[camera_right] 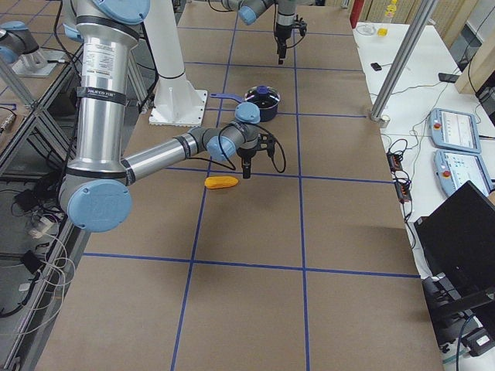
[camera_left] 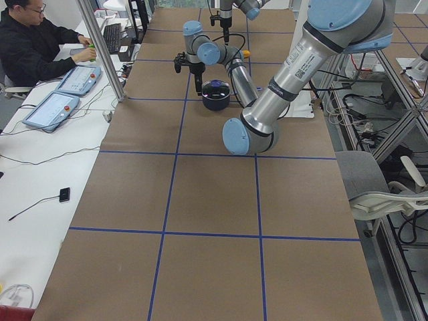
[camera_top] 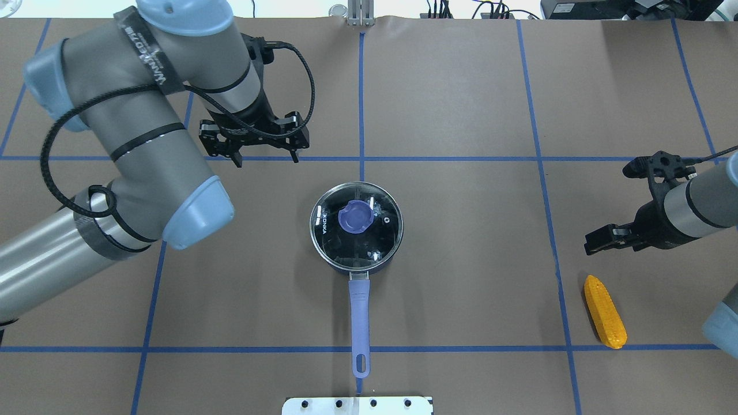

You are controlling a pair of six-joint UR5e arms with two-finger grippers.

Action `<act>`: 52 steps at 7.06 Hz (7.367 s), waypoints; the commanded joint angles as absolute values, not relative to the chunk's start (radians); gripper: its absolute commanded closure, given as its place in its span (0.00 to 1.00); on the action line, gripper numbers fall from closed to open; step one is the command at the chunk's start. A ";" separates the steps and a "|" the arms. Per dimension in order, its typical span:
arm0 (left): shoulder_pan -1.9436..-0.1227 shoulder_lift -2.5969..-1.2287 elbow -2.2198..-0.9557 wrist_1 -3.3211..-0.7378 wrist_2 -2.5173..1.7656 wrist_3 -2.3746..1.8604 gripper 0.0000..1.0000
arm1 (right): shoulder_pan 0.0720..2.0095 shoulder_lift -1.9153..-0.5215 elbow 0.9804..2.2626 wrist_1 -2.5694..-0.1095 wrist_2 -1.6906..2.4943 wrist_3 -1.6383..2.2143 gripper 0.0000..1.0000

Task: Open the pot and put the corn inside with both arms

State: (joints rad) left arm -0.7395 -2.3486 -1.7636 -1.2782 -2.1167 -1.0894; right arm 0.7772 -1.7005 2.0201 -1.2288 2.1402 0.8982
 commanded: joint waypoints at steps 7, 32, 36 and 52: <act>-0.601 -2.453 -1.701 -1.287 -2.031 -1.166 0.01 | 0.526 -1.759 2.017 -1.224 2.025 0.894 0.06; -0.515 -2.473 -1.600 -1.414 -1.986 -1.204 0.02 | 0.634 -1.658 2.029 -1.238 2.135 0.887 0.59; -0.515 -2.477 -1.585 -1.417 -1.987 -1.203 0.13 | 0.635 -1.658 2.026 -1.238 2.134 0.887 0.59; -0.724 -2.327 -1.761 -1.394 -2.075 -1.013 0.35 | 0.618 -1.055 1.955 -1.645 2.189 0.925 0.58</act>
State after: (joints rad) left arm -0.6813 -2.3651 -1.7375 -1.3945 -2.0258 -1.0587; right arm 0.6239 -1.1367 2.0011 -1.6312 2.1943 0.9186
